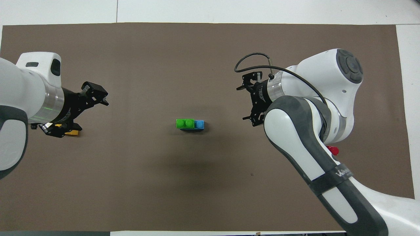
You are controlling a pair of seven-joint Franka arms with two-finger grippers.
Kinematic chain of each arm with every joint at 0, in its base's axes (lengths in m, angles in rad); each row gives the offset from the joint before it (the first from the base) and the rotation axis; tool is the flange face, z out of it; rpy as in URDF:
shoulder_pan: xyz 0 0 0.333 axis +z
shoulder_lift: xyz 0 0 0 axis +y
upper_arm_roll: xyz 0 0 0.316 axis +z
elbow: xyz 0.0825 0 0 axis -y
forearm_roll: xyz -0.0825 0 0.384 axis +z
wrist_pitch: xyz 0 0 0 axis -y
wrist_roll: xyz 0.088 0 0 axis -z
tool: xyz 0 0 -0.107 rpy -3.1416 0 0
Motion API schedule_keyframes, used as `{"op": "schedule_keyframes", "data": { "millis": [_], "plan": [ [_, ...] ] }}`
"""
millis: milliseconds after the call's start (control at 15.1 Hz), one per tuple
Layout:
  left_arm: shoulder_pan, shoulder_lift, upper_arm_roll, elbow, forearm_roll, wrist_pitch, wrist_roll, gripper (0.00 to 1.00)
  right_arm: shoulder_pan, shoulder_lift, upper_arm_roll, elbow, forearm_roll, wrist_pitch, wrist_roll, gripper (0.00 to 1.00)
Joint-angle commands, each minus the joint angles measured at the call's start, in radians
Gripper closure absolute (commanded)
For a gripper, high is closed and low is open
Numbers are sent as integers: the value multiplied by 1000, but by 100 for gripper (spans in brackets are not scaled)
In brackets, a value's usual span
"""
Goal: Remove green block with left arm and hold with right
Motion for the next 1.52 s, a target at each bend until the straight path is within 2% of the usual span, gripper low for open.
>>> {"op": "schedule_keyframes", "data": {
  "millis": [0,331,597,796,1193,1459],
  "plan": [
    [-19,-42,12,-54,-48,75,-213,0,42,38,-2,-15,61,74,36,5],
    [-101,-45,12,-145,-48,159,-573,0,101,112,-2,-17,115,134,44,5],
    [-200,-13,12,-189,-46,233,-839,0,125,132,-2,-25,133,142,39,5],
    [-267,27,14,-205,-46,309,-1005,0,147,138,-2,-61,142,203,37,5],
    [-341,138,14,-208,-37,438,-1207,0,196,166,-2,-69,199,286,39,4],
    [-361,194,15,-208,-34,497,-1238,0,217,186,-2,-86,227,346,37,4]
  ]
}}
